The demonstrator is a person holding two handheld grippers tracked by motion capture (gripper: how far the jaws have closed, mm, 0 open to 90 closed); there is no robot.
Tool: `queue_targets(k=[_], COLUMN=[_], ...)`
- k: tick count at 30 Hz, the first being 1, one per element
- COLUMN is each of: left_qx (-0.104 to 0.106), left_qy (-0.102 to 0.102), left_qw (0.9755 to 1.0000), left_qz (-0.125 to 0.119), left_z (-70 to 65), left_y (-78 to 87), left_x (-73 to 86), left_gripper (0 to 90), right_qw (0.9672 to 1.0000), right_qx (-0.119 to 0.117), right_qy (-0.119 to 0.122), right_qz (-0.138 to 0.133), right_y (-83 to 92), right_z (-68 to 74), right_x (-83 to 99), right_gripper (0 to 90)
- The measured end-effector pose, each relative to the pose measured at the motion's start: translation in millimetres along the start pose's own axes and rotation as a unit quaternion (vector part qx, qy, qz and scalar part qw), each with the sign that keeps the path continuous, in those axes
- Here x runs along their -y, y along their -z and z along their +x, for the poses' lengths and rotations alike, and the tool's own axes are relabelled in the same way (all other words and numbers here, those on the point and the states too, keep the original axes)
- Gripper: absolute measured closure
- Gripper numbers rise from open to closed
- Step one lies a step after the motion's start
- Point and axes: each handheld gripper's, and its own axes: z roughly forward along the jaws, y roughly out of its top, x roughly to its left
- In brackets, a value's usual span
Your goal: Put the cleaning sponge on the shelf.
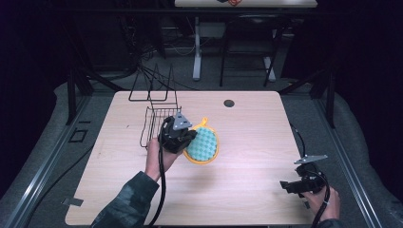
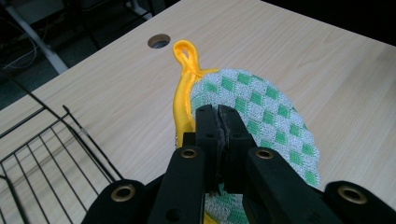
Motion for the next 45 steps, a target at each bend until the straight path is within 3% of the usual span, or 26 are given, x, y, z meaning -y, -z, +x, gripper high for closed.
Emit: queue_targets(k=[12,20,45], left_qx=[-0.013,-0.019,-0.063], left_qy=[0.021,0.037,0.055], left_qw=[0.9996,0.9990,0.9953], left_qz=[-0.009,-0.019,-0.049], left_z=[14.4,22.5,57.5], left_y=[12.4,17.5,37.9], left_x=[18.4,31.3,38.9], left_gripper=[88.1,87.9,88.2], right_qw=[1.0000,0.9999,0.9998], right_qx=[-0.001,0.005,0.006], right_qy=[0.003,0.016,0.016], right_qz=[0.007,-0.004,0.001], right_y=[-2.4,1.8,-1.0], right_z=[0.7,6.2,5.2], right_x=[-0.5,-3.0,-2.7], right_gripper=[12.3,12.3,12.2])
